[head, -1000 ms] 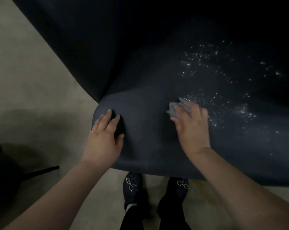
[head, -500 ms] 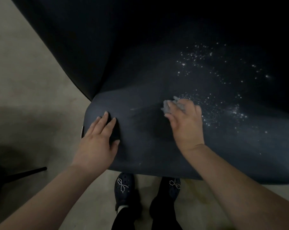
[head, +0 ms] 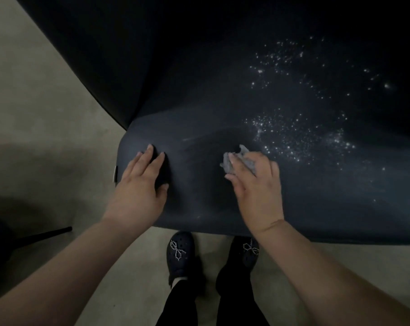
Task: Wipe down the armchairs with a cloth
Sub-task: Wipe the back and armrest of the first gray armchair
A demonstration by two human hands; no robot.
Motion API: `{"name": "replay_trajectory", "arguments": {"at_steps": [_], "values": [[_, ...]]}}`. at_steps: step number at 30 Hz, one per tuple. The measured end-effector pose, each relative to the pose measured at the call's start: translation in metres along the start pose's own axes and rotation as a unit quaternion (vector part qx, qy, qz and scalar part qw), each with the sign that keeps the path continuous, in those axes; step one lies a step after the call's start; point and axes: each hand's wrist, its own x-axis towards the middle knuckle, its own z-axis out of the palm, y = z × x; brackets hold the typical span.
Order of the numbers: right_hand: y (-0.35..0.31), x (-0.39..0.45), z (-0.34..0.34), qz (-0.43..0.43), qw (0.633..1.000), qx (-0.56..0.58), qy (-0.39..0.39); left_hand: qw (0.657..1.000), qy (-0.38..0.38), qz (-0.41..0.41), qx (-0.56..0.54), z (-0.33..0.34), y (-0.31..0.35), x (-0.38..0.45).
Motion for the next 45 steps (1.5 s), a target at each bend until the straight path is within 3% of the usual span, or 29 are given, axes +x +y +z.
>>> {"name": "replay_trajectory", "arguments": {"at_steps": [2, 4, 7, 10, 12, 17, 19, 22, 26, 29, 33, 38, 40, 42, 45], "values": [[-0.02, -0.005, 0.004, -0.066, 0.997, 0.032, 0.033, 1.0, -0.001, -0.002, -0.003, 0.0, 0.001, 0.0], [-0.045, -0.015, 0.014, -0.137, 0.99, 0.044, 0.005, 1.0, 0.0, 0.001, -0.006, 0.001, 0.002, -0.001], [-0.065, -0.04, 0.031, -0.163, 0.985, 0.028, -0.05, 1.0, 0.001, 0.0, -0.011, 0.001, 0.002, -0.001], [-0.051, -0.037, 0.034, -0.188, 0.981, 0.001, -0.044, 1.0, 0.005, 0.001, -0.003, 0.003, 0.001, -0.001], [-0.03, -0.025, 0.031, -0.166, 0.985, 0.0, -0.042, 1.0, 0.007, 0.004, 0.005, 0.004, 0.0, -0.001], [-0.011, -0.002, 0.016, 0.001, 1.0, 0.011, 0.005, 1.0, 0.019, 0.0, -0.002, 0.004, 0.0, 0.001], [-0.023, 0.011, 0.017, -0.027, 0.998, 0.052, 0.027, 0.999, 0.029, -0.007, -0.014, 0.004, 0.002, 0.002], [-0.051, 0.045, 0.029, -0.105, 0.99, 0.098, -0.003, 0.999, 0.039, -0.01, -0.023, 0.005, 0.006, 0.004], [-0.068, 0.079, 0.041, -0.169, 0.982, 0.058, -0.063, 0.999, 0.032, -0.009, -0.02, 0.003, 0.012, 0.009], [-0.025, 0.085, 0.024, -0.115, 0.99, 0.033, -0.068, 1.0, 0.023, 0.009, -0.004, -0.001, 0.018, 0.016], [0.03, 0.087, -0.007, 0.009, 1.0, 0.002, -0.009, 0.999, 0.008, 0.047, 0.019, -0.001, 0.035, 0.027], [0.011, 0.068, -0.006, -0.145, 0.988, 0.032, -0.037, 0.997, 0.01, 0.078, 0.009, 0.011, 0.072, 0.044], [0.024, 0.071, -0.006, -0.163, 0.985, 0.025, -0.058, 0.996, 0.007, 0.089, 0.016, 0.015, 0.082, 0.05], [0.055, 0.079, -0.009, -0.118, 0.991, 0.041, -0.037, 0.995, 0.004, 0.097, 0.024, 0.017, 0.084, 0.056], [0.103, 0.087, -0.024, 0.015, 0.998, -0.065, 0.015, 0.994, -0.005, 0.1, 0.04, 0.016, 0.084, 0.062]]}}
